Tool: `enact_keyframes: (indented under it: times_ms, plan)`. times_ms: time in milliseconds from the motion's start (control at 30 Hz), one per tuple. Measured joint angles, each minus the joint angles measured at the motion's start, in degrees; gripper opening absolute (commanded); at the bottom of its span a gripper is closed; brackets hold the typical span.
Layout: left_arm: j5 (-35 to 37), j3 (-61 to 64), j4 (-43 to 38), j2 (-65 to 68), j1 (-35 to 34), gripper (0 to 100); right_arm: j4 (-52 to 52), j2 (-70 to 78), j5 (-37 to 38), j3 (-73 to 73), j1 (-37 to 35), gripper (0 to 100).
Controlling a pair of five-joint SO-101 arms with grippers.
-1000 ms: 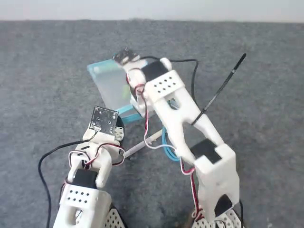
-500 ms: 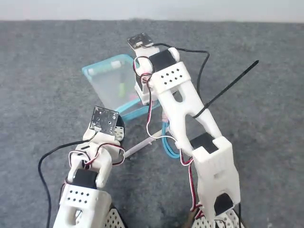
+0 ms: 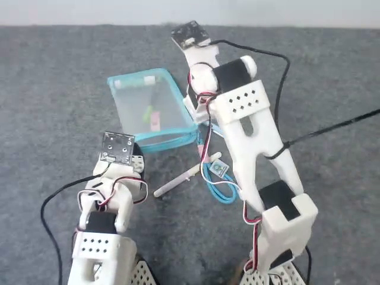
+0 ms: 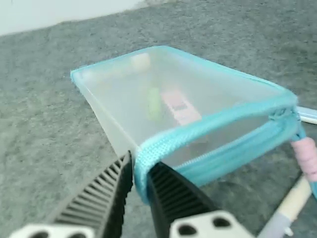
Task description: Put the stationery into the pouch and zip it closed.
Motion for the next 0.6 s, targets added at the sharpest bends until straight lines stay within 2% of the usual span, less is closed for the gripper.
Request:
enact_keyframes:
  times_ms: [233,300,433,600]
  plan:
    - [-2.7,0.0,1.3,0.0,5.1,1,-3.8,-3.0,2.6,15.7,2.9,24.6]
    - [-0.9,0.0,1.3,0.0,2.5,1,-6.4,-6.1,2.9,21.7,4.2,24.6]
    - [3.6,0.0,0.2,0.0,-7.2,1,-14.7,-14.5,3.1,37.0,5.5,24.5]
    - [4.5,0.0,0.1,0.0,-7.6,1,-24.4,-22.8,5.5,56.0,6.2,24.5]
